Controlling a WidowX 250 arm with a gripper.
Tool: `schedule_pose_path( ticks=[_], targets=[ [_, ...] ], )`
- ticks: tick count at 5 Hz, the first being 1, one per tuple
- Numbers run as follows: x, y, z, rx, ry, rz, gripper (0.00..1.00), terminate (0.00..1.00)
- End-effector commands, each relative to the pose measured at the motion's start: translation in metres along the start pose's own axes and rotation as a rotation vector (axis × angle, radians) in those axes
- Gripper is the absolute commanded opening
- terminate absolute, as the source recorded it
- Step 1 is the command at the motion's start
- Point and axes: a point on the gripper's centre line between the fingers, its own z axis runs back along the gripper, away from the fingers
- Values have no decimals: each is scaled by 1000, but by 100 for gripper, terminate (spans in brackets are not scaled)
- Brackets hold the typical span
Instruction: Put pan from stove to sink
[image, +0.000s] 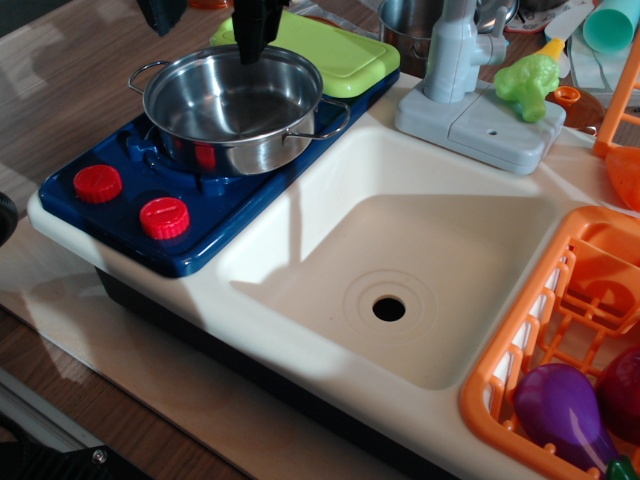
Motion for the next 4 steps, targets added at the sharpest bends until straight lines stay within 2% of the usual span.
schedule_pose_path(
  ticks=[1, 2, 4],
  targets=[
    [0, 7, 3, 41, -28, 62, 100, 0],
    [-6, 16, 0, 8, -16, 109, 100, 0],
    [-17, 25, -2, -2, -4, 163, 100, 0]
  ],
)
